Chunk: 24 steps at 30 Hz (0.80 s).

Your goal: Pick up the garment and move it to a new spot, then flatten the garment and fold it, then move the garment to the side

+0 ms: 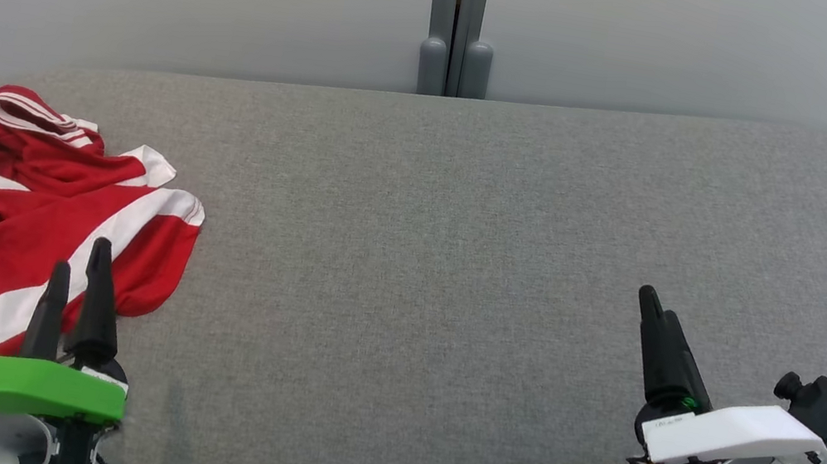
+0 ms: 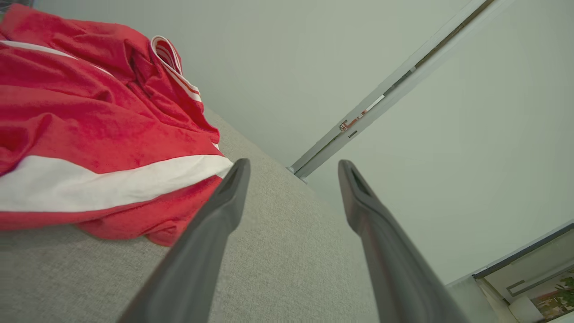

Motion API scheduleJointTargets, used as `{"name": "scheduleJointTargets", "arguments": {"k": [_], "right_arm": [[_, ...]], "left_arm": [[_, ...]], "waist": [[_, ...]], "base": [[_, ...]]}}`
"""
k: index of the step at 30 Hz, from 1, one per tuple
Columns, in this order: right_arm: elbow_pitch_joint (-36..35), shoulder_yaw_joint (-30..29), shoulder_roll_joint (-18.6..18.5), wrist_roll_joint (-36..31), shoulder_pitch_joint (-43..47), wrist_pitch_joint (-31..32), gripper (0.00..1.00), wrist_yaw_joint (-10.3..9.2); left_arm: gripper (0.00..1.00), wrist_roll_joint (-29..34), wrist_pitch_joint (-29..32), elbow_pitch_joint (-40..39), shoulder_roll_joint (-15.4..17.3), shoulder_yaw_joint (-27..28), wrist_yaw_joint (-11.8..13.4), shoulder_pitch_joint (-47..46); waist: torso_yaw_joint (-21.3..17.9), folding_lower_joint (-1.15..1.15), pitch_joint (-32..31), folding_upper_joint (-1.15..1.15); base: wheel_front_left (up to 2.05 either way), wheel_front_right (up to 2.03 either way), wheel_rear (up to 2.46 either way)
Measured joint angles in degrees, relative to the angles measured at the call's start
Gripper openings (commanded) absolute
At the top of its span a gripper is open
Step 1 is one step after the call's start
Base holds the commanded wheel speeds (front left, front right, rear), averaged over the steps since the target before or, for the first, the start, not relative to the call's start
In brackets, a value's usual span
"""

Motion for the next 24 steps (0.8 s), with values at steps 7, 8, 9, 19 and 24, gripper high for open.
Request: {"name": "scheduleJointTargets", "arguments": {"k": [7, 8, 9, 19, 24], "right_arm": [[1.7, -0.4, 0.1, -7.9, -0.6, -1.1, 1.0, 0.0], [2.0, -0.5, 0.1, -9.0, -0.6, -1.4, 1.0, 0.0], [2.4, -0.7, 0.1, -10.6, -0.7, -1.5, 1.0, 0.0], [5.7, -1.0, 0.5, -21.8, -1.1, -3.0, 1.0, 0.0], [6.4, -1.3, 0.7, -25.9, -1.3, -3.9, 1.0, 0.0]], "left_arm": [[1.0, 10.8, -1.3, 0.0, 0.0, -1.1, 1.8, 0.3], [1.0, 11.8, -1.4, 0.2, 0.0, -1.2, 2.1, 0.3], [1.0, 13.2, -1.5, 0.4, 0.0, -1.3, 2.4, 0.3], [1.0, 20.4, -3.0, 2.2, 0.4, -2.5, 3.8, 0.8], [1.0, 23.3, -3.8, 3.1, 0.7, -2.7, 4.3, 0.9]], "waist": [[0.2, 0.0, -0.1, 0.0], [0.3, 0.0, -0.1, 0.0], [0.3, 0.0, -0.1, 0.0], [0.5, 0.0, -0.4, 0.0], [0.7, 0.0, -0.4, 0.0]], "base": [[0.0, 0.0, 0.0], [0.0, 0.0, 0.0], [0.0, 0.0, 0.0], [0.0, 0.0, 0.0], [0.0, 0.0, 0.0]]}}
